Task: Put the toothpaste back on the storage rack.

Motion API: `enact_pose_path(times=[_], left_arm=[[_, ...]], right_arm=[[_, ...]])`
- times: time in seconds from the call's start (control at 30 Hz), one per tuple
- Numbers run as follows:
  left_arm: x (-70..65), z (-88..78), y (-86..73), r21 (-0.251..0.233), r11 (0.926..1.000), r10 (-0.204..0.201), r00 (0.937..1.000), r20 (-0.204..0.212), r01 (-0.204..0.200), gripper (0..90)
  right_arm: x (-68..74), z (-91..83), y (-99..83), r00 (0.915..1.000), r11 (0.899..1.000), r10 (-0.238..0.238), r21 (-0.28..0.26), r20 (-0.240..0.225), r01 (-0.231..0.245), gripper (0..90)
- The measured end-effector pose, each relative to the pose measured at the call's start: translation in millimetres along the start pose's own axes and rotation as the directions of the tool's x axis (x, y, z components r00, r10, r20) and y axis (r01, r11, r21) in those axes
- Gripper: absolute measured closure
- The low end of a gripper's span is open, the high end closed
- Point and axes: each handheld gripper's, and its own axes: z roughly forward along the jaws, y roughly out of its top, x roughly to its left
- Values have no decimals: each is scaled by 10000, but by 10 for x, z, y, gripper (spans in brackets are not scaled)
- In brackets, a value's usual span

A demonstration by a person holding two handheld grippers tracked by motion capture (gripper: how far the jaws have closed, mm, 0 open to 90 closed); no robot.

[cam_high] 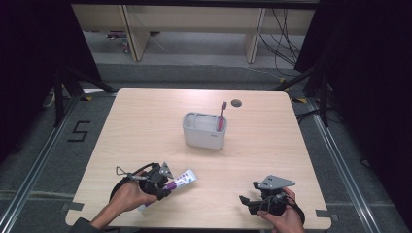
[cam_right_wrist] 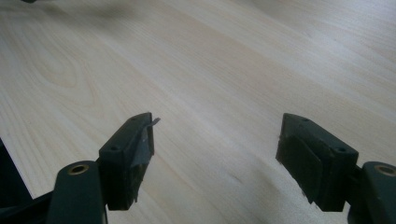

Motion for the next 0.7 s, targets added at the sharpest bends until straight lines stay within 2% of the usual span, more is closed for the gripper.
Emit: enact_pose_path(times=[0.07, 0.27, 0.3, 0.33, 0.37, 0.5, 0.6, 0.67, 0.7], left_arm=[[12, -40, 10, -355, 9989, -291, 9996, -21, 290, 746], [94, -133, 56, -1132, 9928, -416, 9990, -145, 397, 746], [114, -153, 66, -1219, 9920, -352, 9990, -269, 316, 746], [121, -158, 70, -1383, 9896, -433, 9986, -289, 389, 746], [136, -169, 78, -1427, 9885, -523, 9985, -187, 491, 746], [183, -220, 96, -1824, 9815, -645, 9974, -335, 573, 746], [218, -261, 99, -2382, 9684, -858, 9955, -408, 737, 746], [244, -298, 105, -2533, 9643, -915, 9948, -452, 772, 746], [253, -320, 110, -2762, 9572, -1065, 9927, -565, 869, 746]], right_arm=[[-1, -2, 1, 10000, 10000, 1, -3, 19, -1, 281], [-3, -2, 0, 10000, 10000, -1, -19, -22, 1, 281], [-5, -1, 0, 10000, 10000, -41, -63, 12, 41, 281], [15, -5, -3, 9996, 9996, 269, 32, -75, -269, 281], [12, -3, -3, 9997, 9997, 228, 23, -70, -228, 281], [10, -5, -3, 9997, 9997, 241, 17, -82, -241, 281], [10, -5, -3, 9997, 9997, 241, 19, -81, -241, 281], [11, -6, -3, 9997, 9997, 243, 19, -81, -242, 281], [10, -5, -3, 9997, 9997, 243, 18, -81, -243, 281]])
